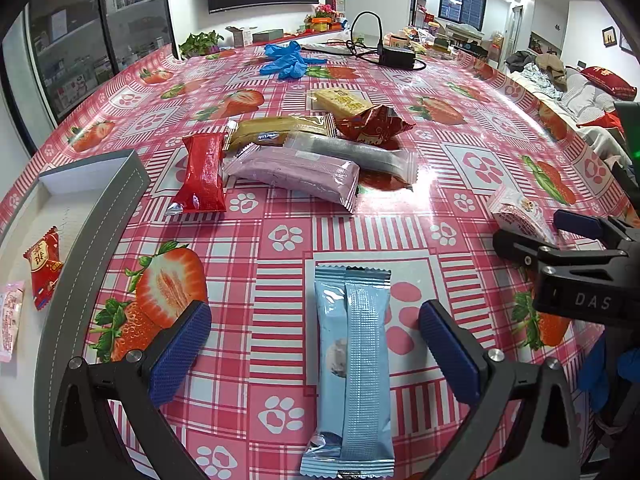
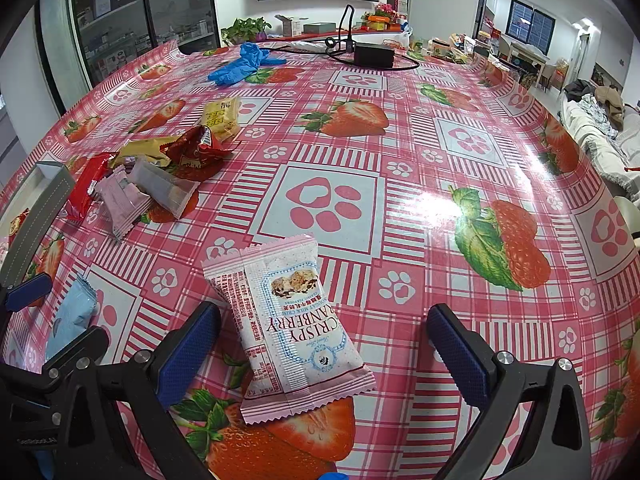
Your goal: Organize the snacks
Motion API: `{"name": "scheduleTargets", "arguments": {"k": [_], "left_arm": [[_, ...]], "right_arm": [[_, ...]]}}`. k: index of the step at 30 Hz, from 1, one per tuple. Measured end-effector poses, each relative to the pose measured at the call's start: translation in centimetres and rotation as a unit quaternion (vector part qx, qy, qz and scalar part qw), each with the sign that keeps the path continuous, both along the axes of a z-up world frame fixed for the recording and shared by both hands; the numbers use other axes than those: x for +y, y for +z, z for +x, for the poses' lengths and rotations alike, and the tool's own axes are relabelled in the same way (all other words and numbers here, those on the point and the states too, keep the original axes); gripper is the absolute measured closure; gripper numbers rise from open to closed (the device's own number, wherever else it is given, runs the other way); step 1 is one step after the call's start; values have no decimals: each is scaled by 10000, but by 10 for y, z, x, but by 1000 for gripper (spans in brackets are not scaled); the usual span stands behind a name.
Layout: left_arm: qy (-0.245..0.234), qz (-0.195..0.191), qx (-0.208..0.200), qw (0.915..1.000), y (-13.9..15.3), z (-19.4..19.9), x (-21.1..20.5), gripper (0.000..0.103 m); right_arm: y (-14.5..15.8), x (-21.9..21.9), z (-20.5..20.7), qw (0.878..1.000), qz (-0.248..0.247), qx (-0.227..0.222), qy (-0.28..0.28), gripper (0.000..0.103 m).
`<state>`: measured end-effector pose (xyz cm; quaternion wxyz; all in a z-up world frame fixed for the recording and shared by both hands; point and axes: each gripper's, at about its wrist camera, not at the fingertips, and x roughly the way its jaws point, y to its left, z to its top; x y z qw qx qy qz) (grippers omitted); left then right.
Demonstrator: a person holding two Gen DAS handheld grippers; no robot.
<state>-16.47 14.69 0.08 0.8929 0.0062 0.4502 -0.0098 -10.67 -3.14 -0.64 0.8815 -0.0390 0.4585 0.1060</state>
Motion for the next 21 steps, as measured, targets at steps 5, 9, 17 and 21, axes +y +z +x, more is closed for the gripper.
{"name": "scheduleTargets", "arguments": {"k": [5, 9, 17, 21], "left_arm": [[1, -1, -2, 10000, 0, 0, 0, 0], [3, 2, -2, 10000, 0, 0, 0, 0], [-1, 0, -4, 10000, 0, 0, 0, 0], [2, 1, -4, 10000, 0, 0, 0, 0]], "right_arm": [[-1, 1, 2, 10000, 0, 0, 0, 0], [-1, 1, 2, 10000, 1, 0, 1, 0], [0, 0, 1, 10000, 2, -1, 2, 0], [0, 0, 1, 10000, 4, -1, 2, 0]]}}
